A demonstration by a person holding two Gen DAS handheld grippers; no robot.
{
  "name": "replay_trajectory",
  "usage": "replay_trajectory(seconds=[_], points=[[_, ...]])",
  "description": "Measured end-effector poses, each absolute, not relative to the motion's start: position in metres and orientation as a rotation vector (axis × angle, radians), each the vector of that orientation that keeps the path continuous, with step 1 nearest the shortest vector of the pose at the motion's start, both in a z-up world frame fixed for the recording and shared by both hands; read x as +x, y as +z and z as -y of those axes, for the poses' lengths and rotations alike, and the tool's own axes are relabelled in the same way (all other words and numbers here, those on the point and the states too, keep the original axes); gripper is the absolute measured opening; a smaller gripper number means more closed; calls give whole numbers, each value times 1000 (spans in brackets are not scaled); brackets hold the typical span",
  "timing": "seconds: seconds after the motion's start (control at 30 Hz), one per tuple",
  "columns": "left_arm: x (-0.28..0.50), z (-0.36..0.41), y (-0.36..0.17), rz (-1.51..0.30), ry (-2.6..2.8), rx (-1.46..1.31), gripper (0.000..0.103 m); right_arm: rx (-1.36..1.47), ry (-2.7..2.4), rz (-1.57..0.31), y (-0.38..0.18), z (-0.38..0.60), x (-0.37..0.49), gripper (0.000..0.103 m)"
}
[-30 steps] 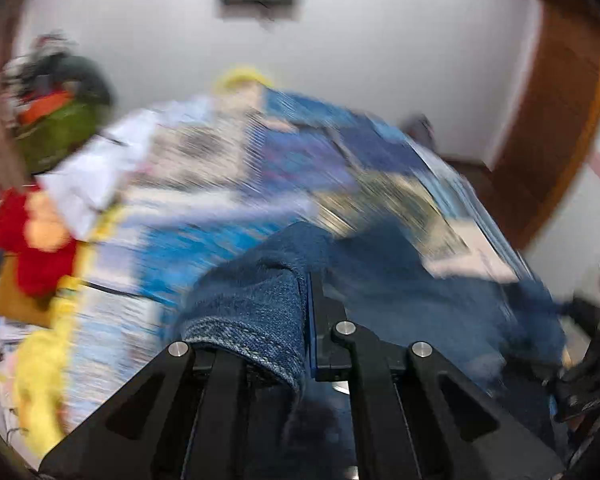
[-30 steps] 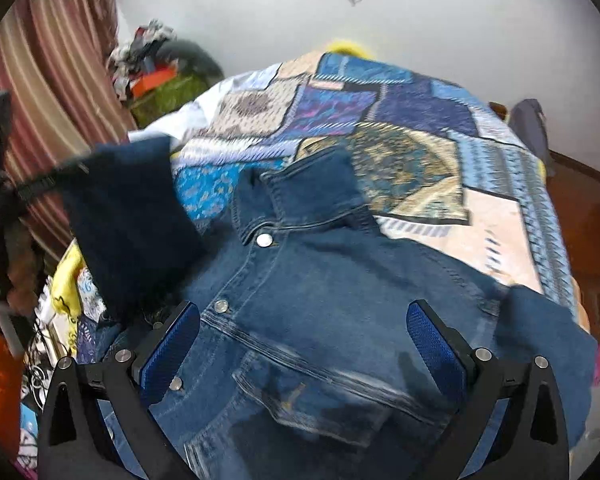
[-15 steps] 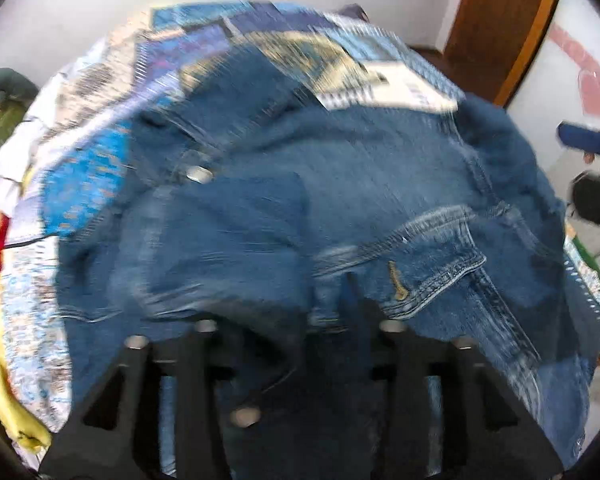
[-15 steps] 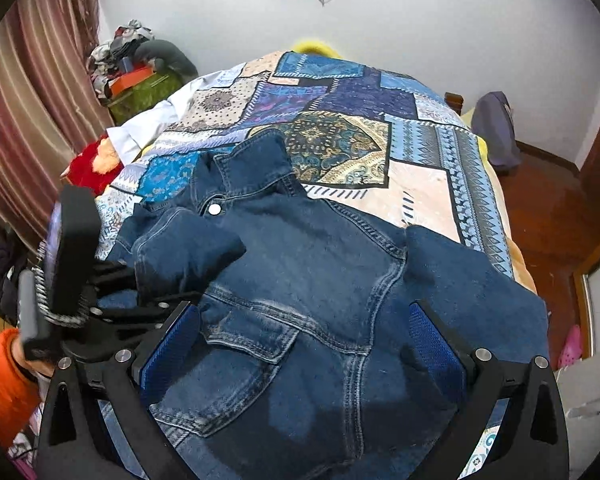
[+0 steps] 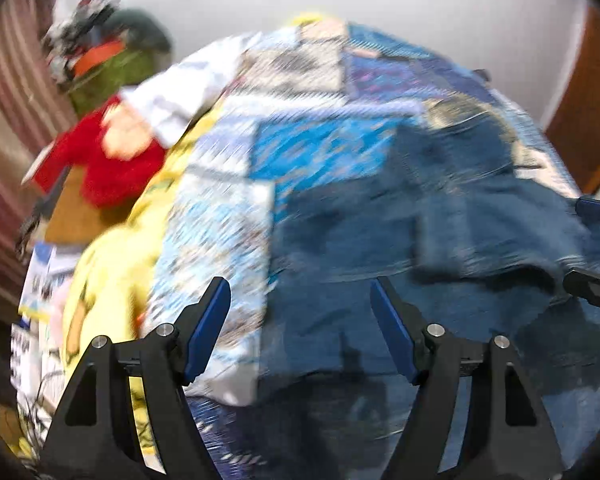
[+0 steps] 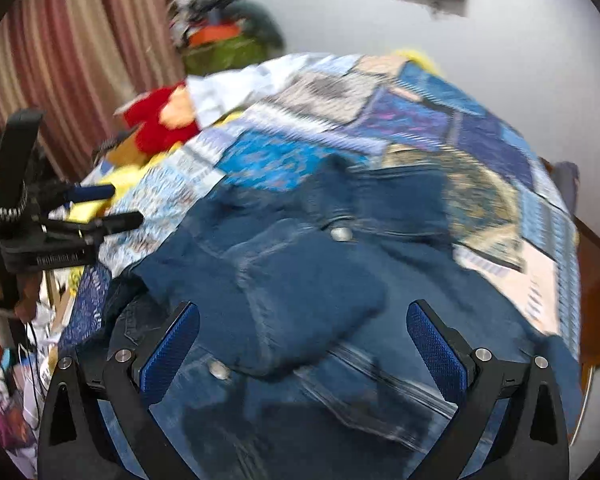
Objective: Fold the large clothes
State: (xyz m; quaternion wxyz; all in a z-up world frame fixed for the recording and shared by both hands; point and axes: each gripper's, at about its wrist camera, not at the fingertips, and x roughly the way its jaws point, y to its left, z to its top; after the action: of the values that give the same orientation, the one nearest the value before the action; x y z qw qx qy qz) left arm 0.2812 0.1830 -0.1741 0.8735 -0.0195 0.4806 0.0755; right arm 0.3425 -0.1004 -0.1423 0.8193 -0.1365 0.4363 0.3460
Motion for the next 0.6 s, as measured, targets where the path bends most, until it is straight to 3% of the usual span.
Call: replay_trajectory(seconds=[0.27, 0.33, 0.6], points=[[278, -214, -252, -1160, 188, -98, 72, -536, 732, -1035, -209, 18, 365, 101], [279, -215, -265, -1183, 184, -113, 72, -593, 716, -1037, -221, 10, 368, 91], [283, -200, -282, -1188, 189, -55, 76, -617, 701, -977, -215, 11, 372, 31]])
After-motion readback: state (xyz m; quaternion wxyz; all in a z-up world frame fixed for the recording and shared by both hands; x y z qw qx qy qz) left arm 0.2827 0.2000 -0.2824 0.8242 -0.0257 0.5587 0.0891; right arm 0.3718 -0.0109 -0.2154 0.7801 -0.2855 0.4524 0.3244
